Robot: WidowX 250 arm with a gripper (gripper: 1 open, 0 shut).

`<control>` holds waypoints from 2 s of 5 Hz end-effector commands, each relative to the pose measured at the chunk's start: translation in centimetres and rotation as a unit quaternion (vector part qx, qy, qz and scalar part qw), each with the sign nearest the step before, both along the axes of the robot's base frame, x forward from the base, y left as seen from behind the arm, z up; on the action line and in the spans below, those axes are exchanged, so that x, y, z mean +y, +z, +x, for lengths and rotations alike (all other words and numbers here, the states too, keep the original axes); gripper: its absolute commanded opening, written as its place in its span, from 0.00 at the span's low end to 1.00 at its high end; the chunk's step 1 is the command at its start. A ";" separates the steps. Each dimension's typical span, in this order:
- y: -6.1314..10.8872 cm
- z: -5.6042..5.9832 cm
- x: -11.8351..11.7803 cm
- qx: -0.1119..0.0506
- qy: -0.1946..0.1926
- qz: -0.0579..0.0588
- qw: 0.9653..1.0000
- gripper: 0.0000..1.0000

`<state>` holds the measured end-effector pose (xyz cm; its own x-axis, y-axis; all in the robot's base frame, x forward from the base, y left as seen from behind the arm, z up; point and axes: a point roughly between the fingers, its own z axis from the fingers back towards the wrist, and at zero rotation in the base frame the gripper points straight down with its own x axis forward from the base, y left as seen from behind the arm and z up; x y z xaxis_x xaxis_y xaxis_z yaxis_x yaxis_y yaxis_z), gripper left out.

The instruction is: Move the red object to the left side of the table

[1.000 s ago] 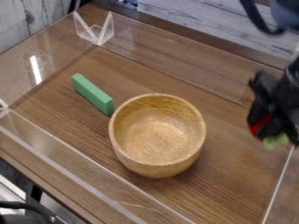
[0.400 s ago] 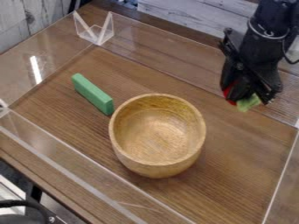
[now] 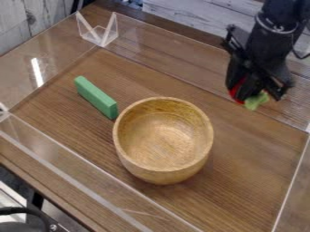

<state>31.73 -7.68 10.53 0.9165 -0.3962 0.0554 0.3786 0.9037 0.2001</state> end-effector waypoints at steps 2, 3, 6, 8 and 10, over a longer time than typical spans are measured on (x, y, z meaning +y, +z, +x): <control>2.5 0.6 1.3 -0.034 0.116 -0.007 0.993 0.00; 2.5 0.3 1.7 -0.038 0.172 -0.006 0.984 0.00; 1.6 -0.5 4.4 -0.046 0.301 -0.011 0.952 0.00; 1.2 -0.2 5.3 -0.050 0.353 -0.013 0.934 0.00; 0.2 -0.6 5.3 -0.056 0.412 -0.014 0.909 0.00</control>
<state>30.77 -2.46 9.50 0.8973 0.4223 0.1288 -0.4403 0.8775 0.1901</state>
